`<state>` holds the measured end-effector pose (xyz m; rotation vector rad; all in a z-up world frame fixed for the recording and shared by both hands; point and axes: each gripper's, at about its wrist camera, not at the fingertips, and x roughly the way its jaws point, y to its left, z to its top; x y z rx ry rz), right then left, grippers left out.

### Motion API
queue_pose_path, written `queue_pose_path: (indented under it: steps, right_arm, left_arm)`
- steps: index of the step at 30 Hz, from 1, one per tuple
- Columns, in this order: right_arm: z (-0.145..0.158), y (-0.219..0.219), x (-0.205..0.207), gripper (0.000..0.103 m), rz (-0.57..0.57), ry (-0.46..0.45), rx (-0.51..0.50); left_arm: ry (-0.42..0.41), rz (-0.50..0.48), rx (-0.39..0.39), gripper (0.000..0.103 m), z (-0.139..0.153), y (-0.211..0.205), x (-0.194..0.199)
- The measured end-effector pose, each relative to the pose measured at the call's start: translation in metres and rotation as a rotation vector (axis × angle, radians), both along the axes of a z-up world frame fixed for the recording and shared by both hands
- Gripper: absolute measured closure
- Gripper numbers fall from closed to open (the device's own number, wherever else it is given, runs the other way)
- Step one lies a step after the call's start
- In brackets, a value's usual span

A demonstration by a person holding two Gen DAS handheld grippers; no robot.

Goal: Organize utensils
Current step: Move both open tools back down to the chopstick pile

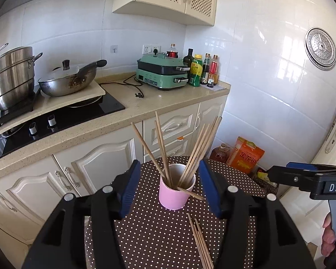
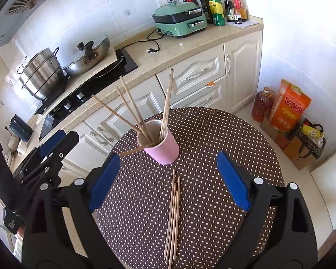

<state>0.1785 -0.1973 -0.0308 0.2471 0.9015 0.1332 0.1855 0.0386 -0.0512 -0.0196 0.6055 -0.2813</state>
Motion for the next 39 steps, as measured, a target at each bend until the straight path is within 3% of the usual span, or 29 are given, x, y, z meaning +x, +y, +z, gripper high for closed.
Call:
queue_pose_path:
  steps: [5,12,23,33,39]
  right_arm:
    - [-0.010,0.000,-0.017,0.015,-0.022,0.020,0.003]
    - [-0.053,-0.004,-0.017,0.015,-0.106,0.151,-0.076]
    - [-0.143,-0.003,-0.024,0.015,-0.051,0.360,-0.066]
    - [-0.199,0.002,-0.024,0.015,-0.026,0.471,-0.085]
    - [-0.227,0.006,-0.018,0.015,-0.051,0.528,-0.148]
  left_arm:
    - [0.026,-0.017,-0.008,0.048,-0.008,0.004,-0.019]
    - [0.098,-0.014,-0.003,0.048,-0.036,0.011,-0.034]
    - [0.239,0.050,0.012,0.048,-0.091,0.021,-0.039]
    - [0.373,0.075,0.050,0.048,-0.142,0.021,-0.039]
    - [0.443,0.075,0.058,0.048,-0.164,0.018,-0.042]
